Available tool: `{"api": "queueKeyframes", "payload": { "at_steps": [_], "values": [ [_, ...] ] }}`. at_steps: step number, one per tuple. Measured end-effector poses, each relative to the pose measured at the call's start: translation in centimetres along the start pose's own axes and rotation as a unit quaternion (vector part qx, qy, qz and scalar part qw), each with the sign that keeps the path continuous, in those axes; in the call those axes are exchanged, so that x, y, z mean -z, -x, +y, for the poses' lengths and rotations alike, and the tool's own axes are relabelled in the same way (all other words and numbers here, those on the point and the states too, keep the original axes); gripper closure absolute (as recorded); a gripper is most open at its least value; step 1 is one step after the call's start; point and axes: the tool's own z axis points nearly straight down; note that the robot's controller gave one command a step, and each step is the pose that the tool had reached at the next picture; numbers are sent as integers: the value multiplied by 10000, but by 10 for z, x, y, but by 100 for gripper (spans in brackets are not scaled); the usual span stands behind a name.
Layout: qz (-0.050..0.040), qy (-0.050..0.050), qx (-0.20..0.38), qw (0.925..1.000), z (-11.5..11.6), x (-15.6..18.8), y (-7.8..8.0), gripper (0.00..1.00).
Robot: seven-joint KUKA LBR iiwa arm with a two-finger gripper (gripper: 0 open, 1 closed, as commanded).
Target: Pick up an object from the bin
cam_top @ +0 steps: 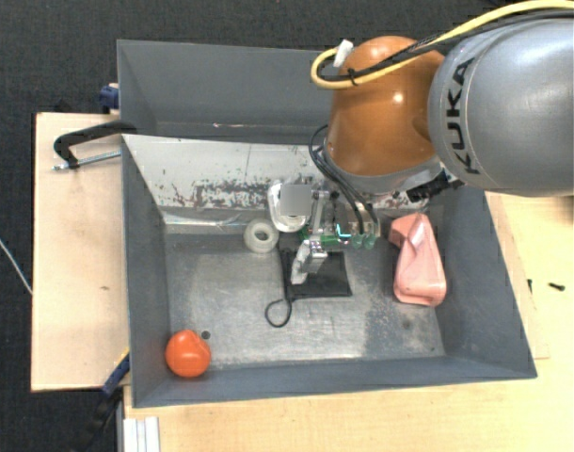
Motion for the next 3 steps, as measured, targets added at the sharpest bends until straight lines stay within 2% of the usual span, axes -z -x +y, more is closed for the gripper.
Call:
{"api": "queueKeyframes", "payload": {
  "at_steps": [1,2,3],
  "values": [
    [-17,8,364,9993,-30,-14,-18,0],
    [13,-23,574,9983,-46,-20,-36,0],
    [-47,1,914,9958,-26,-59,-12,0]
  ]
}}
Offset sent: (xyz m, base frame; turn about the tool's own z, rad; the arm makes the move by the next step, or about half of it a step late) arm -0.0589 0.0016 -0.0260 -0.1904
